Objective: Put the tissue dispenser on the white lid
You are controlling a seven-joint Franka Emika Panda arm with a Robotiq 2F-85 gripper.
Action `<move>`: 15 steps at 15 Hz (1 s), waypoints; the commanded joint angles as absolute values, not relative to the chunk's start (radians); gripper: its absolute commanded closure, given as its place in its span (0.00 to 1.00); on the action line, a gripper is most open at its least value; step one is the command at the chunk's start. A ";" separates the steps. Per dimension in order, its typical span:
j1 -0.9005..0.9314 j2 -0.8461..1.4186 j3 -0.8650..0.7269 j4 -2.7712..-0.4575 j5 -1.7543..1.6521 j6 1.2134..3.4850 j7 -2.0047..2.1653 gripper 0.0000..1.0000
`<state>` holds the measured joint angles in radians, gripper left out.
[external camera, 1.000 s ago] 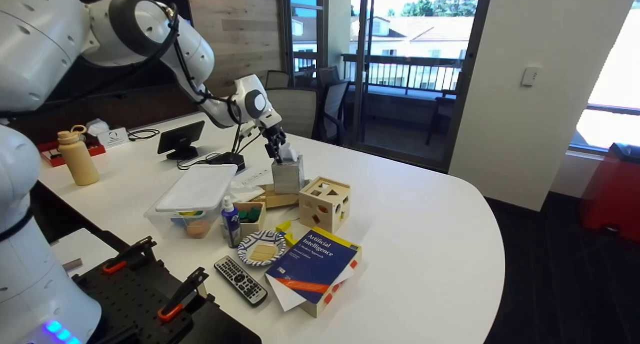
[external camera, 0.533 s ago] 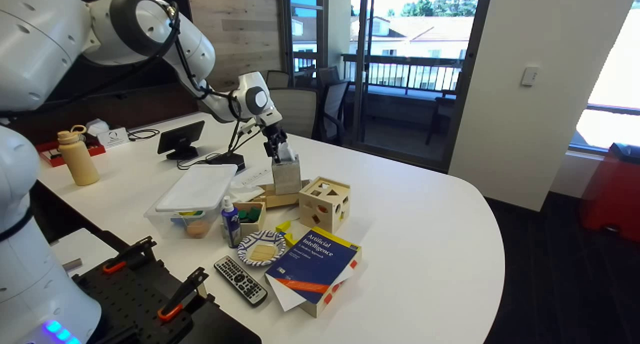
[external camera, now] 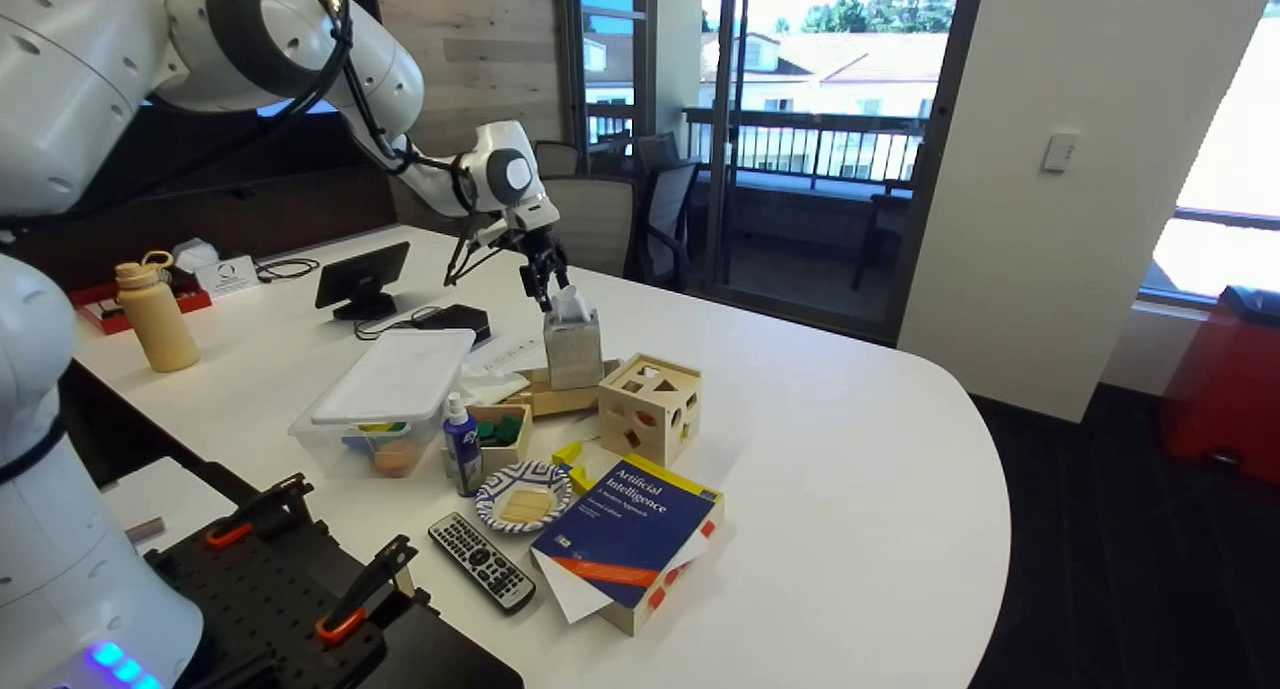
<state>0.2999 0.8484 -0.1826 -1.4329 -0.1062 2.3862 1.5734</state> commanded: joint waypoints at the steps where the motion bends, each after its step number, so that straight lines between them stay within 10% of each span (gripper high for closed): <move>1: 0.265 0.804 -0.151 -1.467 -0.090 2.319 1.566 0.00; 12: 0.210 0.905 -0.129 -1.475 -0.086 2.372 1.564 0.00; 15: 0.215 0.927 -0.124 -1.467 -0.087 2.372 1.562 0.27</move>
<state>0.2186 0.9107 -0.1339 -1.4782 -0.1057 2.3578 1.5734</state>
